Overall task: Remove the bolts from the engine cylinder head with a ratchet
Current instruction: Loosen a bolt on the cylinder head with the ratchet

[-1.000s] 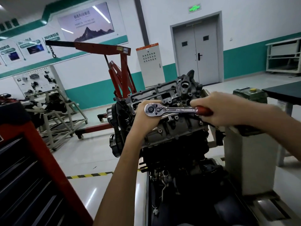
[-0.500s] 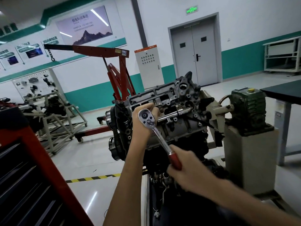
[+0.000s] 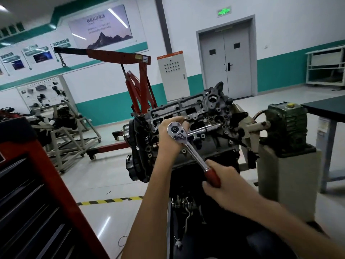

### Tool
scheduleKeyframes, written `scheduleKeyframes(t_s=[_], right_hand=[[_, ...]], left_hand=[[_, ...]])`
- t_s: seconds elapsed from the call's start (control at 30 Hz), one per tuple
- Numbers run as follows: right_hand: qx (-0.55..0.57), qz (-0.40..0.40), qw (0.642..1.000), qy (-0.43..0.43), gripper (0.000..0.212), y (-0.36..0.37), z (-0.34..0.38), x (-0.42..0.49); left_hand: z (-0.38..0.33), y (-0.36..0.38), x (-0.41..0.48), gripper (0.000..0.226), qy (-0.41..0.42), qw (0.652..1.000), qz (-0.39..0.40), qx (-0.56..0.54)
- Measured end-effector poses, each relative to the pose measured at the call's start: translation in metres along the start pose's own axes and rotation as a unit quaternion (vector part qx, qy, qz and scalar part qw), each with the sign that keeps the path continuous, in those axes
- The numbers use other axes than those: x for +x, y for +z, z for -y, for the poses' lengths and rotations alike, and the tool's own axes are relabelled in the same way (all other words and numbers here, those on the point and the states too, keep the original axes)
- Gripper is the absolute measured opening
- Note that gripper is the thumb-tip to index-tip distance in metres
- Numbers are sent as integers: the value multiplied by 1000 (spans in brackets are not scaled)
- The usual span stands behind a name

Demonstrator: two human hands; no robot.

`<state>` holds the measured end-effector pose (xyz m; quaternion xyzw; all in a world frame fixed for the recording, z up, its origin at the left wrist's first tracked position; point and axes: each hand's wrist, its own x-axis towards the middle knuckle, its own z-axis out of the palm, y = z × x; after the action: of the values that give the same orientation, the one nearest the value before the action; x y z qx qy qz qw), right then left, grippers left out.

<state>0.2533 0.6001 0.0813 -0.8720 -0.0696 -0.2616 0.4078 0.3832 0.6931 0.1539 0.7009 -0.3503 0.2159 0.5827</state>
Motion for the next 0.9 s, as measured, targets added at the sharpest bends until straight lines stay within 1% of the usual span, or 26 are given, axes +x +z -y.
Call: scheduleKeyframes(t_s=[0.03, 0.1, 0.13, 0.17, 0.2, 0.27, 0.3, 0.37, 0.4, 0.47, 0.5, 0.53, 0.57, 0.63, 0.67, 0.73, 0.8, 0.87, 0.9], right_hand=[[59, -29, 998, 21, 24, 23, 5, -7], [140, -54, 987, 53, 27, 58, 17, -12], [159, -51, 984, 60, 29, 64, 22, -12], [148, -39, 986, 60, 30, 60, 22, -10], [111, -23, 992, 46, 31, 48, 20, -8], [18, 42, 999, 5, 26, 9, 12, 2], [-31, 84, 996, -12, 23, -14, 8, 9], [-138, 152, 978, -35, 19, -61, 4, 32], [-210, 160, 963, -50, 18, -81, 4, 45], [-337, 123, 929, -90, 18, -104, 4, 64], [-358, 103, 923, -96, 22, -107, 2, 65], [-349, 95, 929, -85, 26, -103, -2, 61], [-307, 90, 945, -66, 29, -92, -6, 51], [-156, 59, 986, -23, 28, -54, -10, 22], [-76, 27, 997, -4, 26, -31, -9, 8], [58, -44, 997, 29, 27, 15, 0, -10], [142, -78, 985, 63, 27, 54, 12, -16], [177, -73, 978, 79, 26, 65, 19, -14], [163, -59, 982, 72, 26, 56, 16, -11]], left_hand=[[0, 2, 2, 19, -3, 1000, 2, 2], [-3, 3, 3, 27, -5, 1000, 7, 13], [-3, 2, 3, 29, 0, 1000, 16, 25], [-1, -1, 3, 30, 8, 999, 30, 33], [1, -6, 4, 33, 16, 998, 51, 37], [4, -20, 6, 45, 30, 993, 107, 46], [4, -24, 7, 43, 31, 989, 137, 50], [4, -28, 9, 24, 37, 984, 167, 41], [3, -27, 10, 18, 40, 984, 167, 40], [1, -20, 10, 31, 57, 985, 150, 57], [0, -16, 8, 34, 62, 987, 136, 62], [0, -12, 7, 32, 63, 990, 118, 53], [0, -8, 4, 30, 56, 994, 94, 31], [1, 0, 2, 36, 38, 998, 49, -8], [1, 3, 1, 41, 38, 999, 37, -11], [0, 10, 2, 50, 31, 999, 22, -22], [0, 12, 3, 56, 25, 999, 3, -28], [1, 12, 3, 54, 27, 1000, 4, -10], [2, 10, 3, 52, 24, 1000, 11, -9]])
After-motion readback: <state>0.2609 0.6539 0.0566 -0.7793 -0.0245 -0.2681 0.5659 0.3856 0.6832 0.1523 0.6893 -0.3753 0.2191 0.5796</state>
